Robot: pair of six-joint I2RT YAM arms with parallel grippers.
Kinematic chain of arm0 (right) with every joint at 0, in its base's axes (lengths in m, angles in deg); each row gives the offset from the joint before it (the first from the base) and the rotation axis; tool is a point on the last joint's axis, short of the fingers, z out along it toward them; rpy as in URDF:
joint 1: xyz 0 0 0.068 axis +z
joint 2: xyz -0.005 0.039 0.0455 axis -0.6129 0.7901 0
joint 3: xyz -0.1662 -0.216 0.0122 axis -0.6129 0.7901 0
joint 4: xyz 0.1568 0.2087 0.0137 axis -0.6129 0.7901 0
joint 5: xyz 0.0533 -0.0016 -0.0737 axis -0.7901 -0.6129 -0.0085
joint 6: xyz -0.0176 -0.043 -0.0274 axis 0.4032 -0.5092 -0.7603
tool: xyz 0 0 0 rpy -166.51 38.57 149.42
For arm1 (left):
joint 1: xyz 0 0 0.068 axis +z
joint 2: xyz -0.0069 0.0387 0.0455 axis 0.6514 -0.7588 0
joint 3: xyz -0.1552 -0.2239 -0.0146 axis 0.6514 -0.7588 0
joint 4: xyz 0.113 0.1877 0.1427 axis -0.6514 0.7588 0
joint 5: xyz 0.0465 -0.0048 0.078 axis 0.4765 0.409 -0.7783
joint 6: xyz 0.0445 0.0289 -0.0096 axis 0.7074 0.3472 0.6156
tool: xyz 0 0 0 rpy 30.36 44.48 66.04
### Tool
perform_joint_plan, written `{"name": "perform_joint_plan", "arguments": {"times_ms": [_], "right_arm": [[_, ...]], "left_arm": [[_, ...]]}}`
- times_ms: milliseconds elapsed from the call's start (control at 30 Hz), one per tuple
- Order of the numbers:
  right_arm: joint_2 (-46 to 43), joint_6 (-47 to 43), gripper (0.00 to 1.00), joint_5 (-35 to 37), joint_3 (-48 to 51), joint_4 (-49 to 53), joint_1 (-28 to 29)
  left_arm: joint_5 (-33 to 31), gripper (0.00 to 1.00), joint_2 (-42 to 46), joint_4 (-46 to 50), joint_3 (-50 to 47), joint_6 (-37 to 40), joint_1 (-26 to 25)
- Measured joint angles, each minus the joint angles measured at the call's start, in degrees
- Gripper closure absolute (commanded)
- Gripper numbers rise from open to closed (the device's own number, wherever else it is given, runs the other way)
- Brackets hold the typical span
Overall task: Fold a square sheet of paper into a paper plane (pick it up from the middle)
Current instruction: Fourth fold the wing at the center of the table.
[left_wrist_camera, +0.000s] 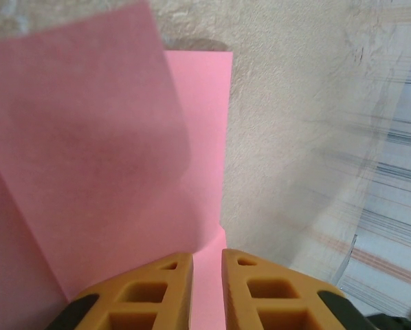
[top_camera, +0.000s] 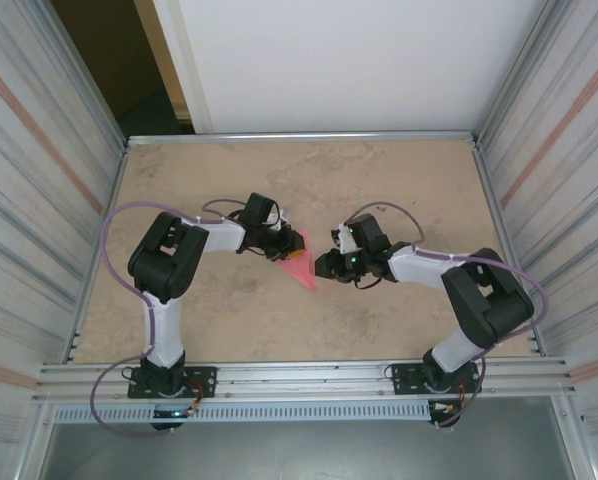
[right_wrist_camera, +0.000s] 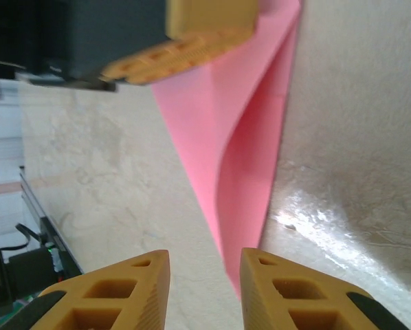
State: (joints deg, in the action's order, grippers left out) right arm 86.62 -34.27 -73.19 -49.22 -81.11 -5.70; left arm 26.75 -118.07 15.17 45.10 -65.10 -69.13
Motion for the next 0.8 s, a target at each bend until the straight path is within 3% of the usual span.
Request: {"name": "perform_joint_plan", "arguments": {"times_ms": [267, 800], "right_arm": [[1.4, 0.3, 0.84, 0.1, -3.5, 1.4, 2.4], [11.8, 0.3, 0.85, 1.7, -9.3, 2.3, 5.0]], "left_arm": [[0.0, 0.8, 0.0, 0.0, 0.0, 0.0, 0.0], [0.0, 0.79, 0.0, 0.0, 0.0, 0.0, 0.0]]}}
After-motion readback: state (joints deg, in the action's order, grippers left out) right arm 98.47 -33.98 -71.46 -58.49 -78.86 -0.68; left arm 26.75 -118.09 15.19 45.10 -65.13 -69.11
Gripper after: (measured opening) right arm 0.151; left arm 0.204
